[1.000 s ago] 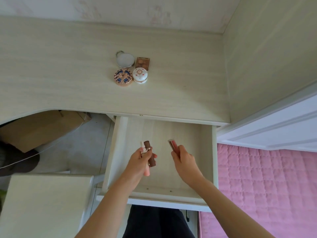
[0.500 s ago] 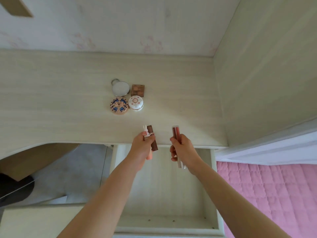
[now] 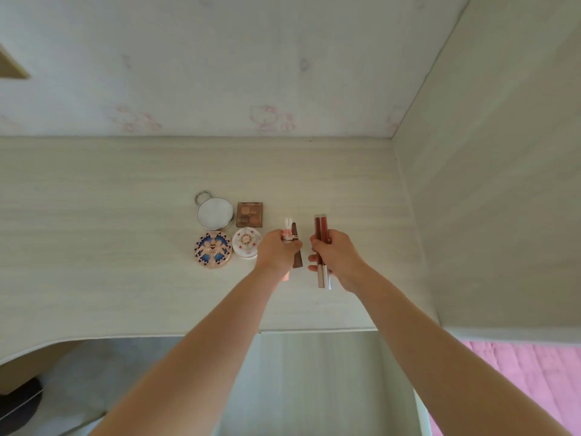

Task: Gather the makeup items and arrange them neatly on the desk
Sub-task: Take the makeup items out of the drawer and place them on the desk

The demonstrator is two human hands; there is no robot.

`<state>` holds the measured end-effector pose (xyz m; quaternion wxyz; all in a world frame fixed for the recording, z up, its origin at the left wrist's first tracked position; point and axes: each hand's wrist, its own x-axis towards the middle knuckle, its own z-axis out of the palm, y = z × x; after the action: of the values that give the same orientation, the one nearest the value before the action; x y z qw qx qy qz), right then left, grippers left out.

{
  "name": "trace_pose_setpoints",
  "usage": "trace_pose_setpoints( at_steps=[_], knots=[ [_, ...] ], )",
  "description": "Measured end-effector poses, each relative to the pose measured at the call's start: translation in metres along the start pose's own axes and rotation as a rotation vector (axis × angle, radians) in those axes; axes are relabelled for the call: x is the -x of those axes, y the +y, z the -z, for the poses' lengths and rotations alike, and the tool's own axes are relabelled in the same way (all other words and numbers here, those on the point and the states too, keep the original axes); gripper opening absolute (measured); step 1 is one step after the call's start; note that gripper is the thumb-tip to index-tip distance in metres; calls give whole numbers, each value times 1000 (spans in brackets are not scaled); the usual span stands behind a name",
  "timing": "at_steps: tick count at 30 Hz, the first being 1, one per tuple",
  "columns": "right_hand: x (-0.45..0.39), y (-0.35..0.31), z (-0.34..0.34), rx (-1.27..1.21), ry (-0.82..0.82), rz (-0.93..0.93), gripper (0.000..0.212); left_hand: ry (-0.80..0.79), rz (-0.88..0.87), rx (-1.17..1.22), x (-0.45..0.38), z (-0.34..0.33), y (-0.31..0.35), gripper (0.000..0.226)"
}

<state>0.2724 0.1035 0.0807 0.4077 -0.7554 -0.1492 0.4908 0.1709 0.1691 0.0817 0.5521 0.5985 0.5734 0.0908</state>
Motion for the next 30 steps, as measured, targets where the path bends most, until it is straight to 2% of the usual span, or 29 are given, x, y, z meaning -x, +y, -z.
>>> trace_pose_setpoints(
  at_steps=[9,12,16,18,22,30],
  knots=[
    [-33,-15,-5,389,84,42,13,30,-16,-223,-35,-6,2,16],
    [-39,-20,-7,443,110,67,8,62,-7,-266,-42,-8,5,19],
    [-44,-26,-11,518,150,101,18,80,-17,-329,-49,-9,9,27],
    [-45,-27,-12,533,170,115,19,76,1,-315,-51,-8,9,31],
    [-47,-26,-11,524,183,127,9,61,21,-291,-53,-3,9,41],
    [-48,-23,-9,438,185,88,9,109,14,-224,-50,1,7,32]
  ],
)
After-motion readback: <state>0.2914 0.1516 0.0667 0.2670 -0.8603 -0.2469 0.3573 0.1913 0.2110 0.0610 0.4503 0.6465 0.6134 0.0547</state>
